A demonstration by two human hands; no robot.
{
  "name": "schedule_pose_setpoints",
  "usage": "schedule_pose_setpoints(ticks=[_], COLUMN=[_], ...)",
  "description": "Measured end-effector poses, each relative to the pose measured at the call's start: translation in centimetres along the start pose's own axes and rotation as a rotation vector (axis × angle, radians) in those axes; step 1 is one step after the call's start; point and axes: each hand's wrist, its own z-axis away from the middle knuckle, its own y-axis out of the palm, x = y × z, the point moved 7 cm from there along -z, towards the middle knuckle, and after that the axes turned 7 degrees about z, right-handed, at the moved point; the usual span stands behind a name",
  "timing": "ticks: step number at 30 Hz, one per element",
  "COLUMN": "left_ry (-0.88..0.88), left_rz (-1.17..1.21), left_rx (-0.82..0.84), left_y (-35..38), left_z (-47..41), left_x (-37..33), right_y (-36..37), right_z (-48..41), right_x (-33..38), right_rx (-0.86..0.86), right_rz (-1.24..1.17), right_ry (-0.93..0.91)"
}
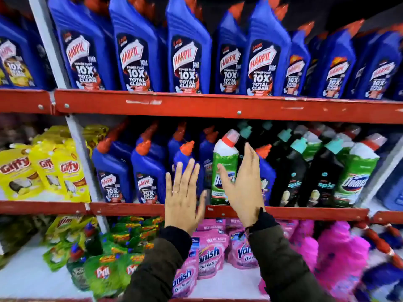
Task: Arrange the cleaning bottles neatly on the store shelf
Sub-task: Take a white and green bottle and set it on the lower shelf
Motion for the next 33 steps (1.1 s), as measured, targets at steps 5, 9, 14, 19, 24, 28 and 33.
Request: schedule_pose_setpoints(ticks=[5, 9, 14, 19, 24, 28, 33], left_ry=[-0.013, 0.058, 0.077, 0.088, 0.081, 0.072, 0.052], left_rz=[-0.071, -0.079, -0.088, -0.067, -0.046, -0.051, -0.082], left_rx=[-0.009, -0.044, -0.072, -0.087, -0.100, -0.079, -0.046], left_y=[4.4, 6.5, 8.0, 8.2, 7.8, 7.7, 7.8], left_z=[2.1, 2.4, 2.7, 2.9, 2.5, 2.8, 2.8], left_x=[2.1, 3.1, 3.4, 3.4, 3.5, 3.3, 3.2], right_y=[2.3, 2.4, 0.1, -3.1, -2.6, 1.4, 7.6], right_z=[-2.8, -3.5, -2.2, -1.4, 1.4, 5.9, 12.7], right_x=[0.3, 0.3, 1.5, 2.4, 0.1, -5.0, -12.0], right_rx=[0.001, -0.027, -0.160, -0.215, -0.128, 0.059, 0.284], right_rz=[0.098, 0.114, 0.012, -0.048, -0.019, 0.061, 0.049], right_ry=[0.103, 0.113, 0.052, 0.051, 0.124, 0.207, 0.312])
